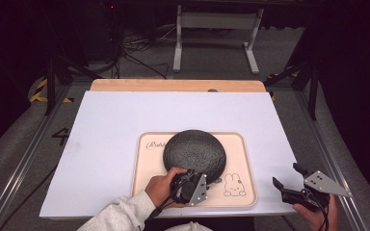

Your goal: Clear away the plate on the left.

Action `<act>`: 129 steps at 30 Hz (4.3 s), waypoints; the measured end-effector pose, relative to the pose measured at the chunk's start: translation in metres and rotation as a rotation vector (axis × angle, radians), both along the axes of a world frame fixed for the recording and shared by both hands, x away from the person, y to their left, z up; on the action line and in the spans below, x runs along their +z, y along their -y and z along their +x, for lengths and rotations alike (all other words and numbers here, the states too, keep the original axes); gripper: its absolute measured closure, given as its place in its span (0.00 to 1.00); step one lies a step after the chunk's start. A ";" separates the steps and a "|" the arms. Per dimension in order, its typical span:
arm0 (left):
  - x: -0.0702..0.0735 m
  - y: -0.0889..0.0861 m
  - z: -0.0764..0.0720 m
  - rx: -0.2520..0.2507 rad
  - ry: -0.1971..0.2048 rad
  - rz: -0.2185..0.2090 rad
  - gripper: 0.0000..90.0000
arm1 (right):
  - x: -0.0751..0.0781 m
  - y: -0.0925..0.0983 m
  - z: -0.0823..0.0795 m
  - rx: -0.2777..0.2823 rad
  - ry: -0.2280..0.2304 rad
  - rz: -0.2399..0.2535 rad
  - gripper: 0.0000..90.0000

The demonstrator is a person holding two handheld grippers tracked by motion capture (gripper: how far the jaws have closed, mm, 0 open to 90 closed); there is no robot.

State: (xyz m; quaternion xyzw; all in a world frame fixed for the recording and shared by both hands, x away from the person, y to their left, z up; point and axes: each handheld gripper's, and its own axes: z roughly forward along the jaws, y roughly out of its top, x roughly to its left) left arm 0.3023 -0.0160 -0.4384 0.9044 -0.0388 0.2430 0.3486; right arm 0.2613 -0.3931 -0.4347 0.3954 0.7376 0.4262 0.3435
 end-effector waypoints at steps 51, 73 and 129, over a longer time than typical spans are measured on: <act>0.031 -0.056 0.029 0.130 -0.037 -0.063 0.12 | 0.000 -0.002 -0.001 0.010 0.003 -0.013 0.14; 0.029 -0.100 0.040 0.220 -0.026 -0.018 0.12 | -0.001 -0.004 -0.001 0.015 -0.002 -0.024 0.14; -0.002 -0.230 0.037 0.495 -0.088 -0.041 0.13 | -0.003 -0.002 -0.001 0.015 -0.009 -0.030 0.14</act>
